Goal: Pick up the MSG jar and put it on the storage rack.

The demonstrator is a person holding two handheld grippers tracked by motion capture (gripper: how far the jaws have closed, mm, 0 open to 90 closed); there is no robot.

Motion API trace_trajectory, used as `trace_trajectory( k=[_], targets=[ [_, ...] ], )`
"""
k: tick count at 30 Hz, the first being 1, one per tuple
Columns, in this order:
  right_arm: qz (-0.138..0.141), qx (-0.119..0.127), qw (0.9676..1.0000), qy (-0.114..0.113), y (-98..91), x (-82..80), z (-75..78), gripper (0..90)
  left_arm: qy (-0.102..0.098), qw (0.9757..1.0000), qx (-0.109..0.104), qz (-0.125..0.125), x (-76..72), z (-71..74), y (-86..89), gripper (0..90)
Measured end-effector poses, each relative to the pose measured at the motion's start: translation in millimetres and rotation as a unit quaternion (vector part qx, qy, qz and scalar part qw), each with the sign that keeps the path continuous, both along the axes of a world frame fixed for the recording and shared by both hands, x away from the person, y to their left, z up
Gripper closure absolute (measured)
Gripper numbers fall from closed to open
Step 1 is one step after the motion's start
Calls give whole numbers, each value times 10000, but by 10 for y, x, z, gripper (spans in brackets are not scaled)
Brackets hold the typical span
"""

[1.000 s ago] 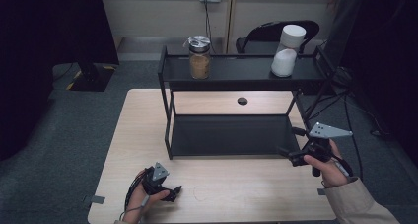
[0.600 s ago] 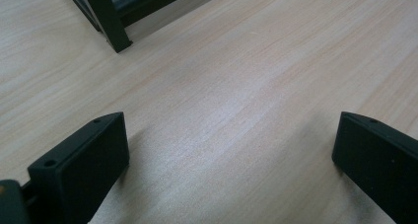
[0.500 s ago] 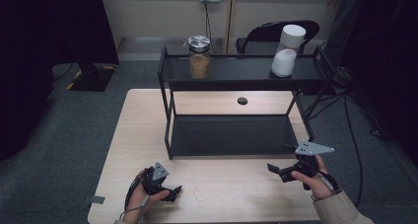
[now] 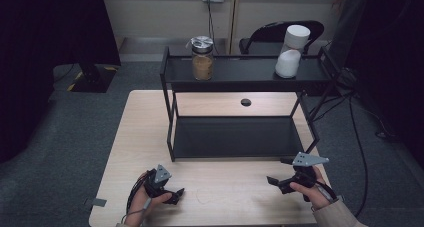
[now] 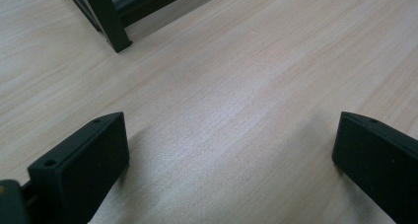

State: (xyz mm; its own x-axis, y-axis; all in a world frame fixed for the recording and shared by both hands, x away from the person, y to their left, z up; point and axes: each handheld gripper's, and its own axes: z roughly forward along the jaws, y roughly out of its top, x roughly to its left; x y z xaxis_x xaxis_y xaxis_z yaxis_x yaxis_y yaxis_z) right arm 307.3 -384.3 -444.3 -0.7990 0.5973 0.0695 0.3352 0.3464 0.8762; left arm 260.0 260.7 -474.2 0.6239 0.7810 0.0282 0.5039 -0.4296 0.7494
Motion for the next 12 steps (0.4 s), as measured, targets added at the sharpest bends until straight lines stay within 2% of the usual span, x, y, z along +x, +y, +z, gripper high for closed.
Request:
trace_trajectory(
  k=[7,12],
  targets=[
    [236,-447,9987,19,86,-2,-108,0,-1,10000,-3,1,0,-1,0,0],
    [245,-449,9986,92,119,-7,-155,0,-1,10000,0,0,0,0,0,0]
  ],
)
